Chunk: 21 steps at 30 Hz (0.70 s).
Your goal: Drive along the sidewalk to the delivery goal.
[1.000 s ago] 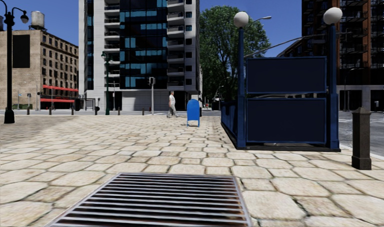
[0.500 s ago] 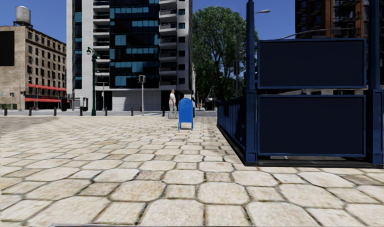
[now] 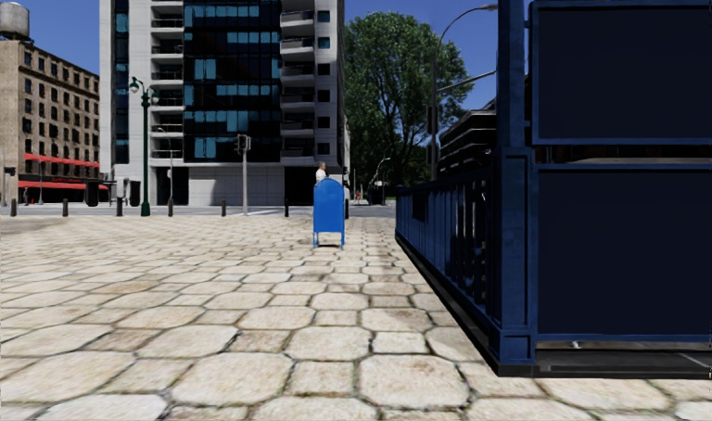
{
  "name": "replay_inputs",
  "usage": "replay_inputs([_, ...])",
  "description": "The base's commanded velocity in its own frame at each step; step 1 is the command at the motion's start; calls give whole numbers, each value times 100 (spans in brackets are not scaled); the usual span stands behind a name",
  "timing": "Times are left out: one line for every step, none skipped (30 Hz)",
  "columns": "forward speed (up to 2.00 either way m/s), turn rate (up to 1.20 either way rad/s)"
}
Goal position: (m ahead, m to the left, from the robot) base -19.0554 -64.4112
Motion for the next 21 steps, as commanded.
replay_inputs([200, -21])
replay_inputs([200, -21])
replay_inputs([200, -21])
replay_inputs([200, -21])
replay_inputs([200, -21])
replay_inputs([200, -21])
replay_inputs([200, -21])
replay_inputs([200, -21])
replay_inputs([200, -21])
replay_inputs([200, -21])
replay_inputs([200, -21])
replay_inputs([200, -21])
replay_inputs([200, -21])
replay_inputs([200, -21])
replay_inputs([200, -21])
replay_inputs([200, -21])
replay_inputs([200, -21])
replay_inputs([200, -21])
replay_inputs([200, -21])
replay_inputs([200, -17])
replay_inputs([200, -17])
